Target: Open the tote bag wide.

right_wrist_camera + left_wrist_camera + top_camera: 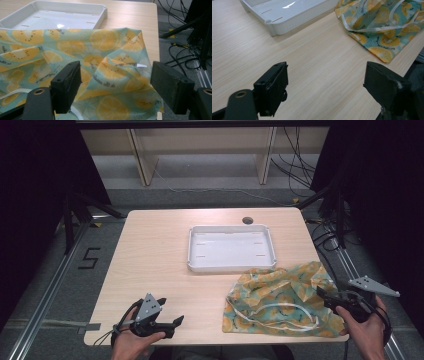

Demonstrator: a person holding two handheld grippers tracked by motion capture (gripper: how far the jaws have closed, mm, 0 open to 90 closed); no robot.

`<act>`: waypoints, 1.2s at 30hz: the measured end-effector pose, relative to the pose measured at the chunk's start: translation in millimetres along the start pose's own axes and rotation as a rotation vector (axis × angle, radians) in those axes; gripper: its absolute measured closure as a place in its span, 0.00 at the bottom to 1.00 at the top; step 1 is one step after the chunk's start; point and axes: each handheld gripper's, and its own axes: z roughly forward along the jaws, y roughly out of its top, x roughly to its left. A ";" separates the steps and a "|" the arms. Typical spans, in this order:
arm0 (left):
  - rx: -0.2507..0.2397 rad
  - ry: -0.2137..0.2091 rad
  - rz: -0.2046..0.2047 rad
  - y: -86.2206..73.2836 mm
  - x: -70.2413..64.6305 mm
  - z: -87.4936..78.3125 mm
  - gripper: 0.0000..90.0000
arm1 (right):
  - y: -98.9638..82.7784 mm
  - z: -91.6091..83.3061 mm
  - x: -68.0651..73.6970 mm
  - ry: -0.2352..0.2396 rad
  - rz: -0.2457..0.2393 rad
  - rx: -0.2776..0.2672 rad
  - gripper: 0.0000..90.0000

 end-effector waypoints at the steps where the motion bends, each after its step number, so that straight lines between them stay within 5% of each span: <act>1: 0.020 0.007 0.031 -0.3 1.6 -0.6 0.20 | -0.2 0.0 0.3 0.000 0.001 0.002 0.28; 4: 0.000 0.004 0.008 -0.2 0.0 0.9 0.20 | -0.1 -0.1 0.5 0.001 0.002 0.001 0.28; 6: 0.020 -0.001 0.035 0.2 1.5 -0.8 0.20 | 0.1 0.5 0.1 0.003 -0.004 -0.007 0.28; 8: 0.006 0.004 0.006 0.1 -1.0 0.5 0.20 | -0.2 0.6 0.2 0.002 -0.003 -0.004 0.28; 13: 0.021 -0.013 0.032 0.9 -0.1 1.2 0.20 | -0.1 1.3 -1.6 0.003 -0.015 -0.003 0.28; 18: -0.022 -0.063 -0.048 5.1 -5.7 5.6 0.20 | 0.0 1.6 -1.9 0.000 -0.025 -0.005 0.28; 23: -0.030 -0.087 -0.047 10.2 -8.0 12.0 0.21 | 0.2 1.8 -2.5 -0.015 -0.027 -0.001 0.28; 29: -0.028 -0.132 -0.021 21.2 -18.5 29.4 0.21 | 0.0 2.6 -0.2 -0.018 0.000 0.010 0.28; 36: -0.027 -0.165 0.065 38.7 -35.1 57.0 0.23 | -0.7 1.6 -2.7 0.001 -0.002 0.000 0.28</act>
